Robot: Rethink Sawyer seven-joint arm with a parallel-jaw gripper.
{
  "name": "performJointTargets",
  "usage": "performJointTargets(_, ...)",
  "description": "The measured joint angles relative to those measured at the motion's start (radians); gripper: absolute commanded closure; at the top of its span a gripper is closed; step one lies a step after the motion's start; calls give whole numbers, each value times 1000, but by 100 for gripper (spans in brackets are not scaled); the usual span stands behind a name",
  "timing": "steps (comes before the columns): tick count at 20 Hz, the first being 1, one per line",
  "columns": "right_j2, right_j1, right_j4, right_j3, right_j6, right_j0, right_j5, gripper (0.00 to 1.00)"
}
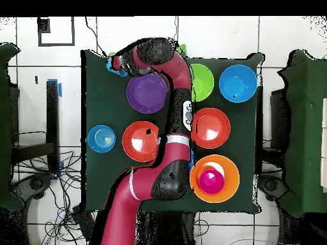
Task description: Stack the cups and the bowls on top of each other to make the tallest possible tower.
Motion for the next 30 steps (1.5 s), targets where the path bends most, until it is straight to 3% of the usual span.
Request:
performJointTargets(9,8,-3,-22,0,0,0,-3,100)
performJointTargets(13,19,-46,-157,13,0,7,-6,100)
performJointTargets(14,19,-86,-244,38,0,21,-7,100)
performJointTargets(16,11,-137,-338,76,0,43,-7,100)
performJointTargets(19,-8,-185,-419,114,1,67,-7,100)
performJointTargets(20,-34,-228,-478,141,1,89,-6,100)
performJointTargets(24,-81,-281,-529,156,7,118,-6,100)
performJointTargets(30,-143,-348,-540,156,26,140,-6,100)
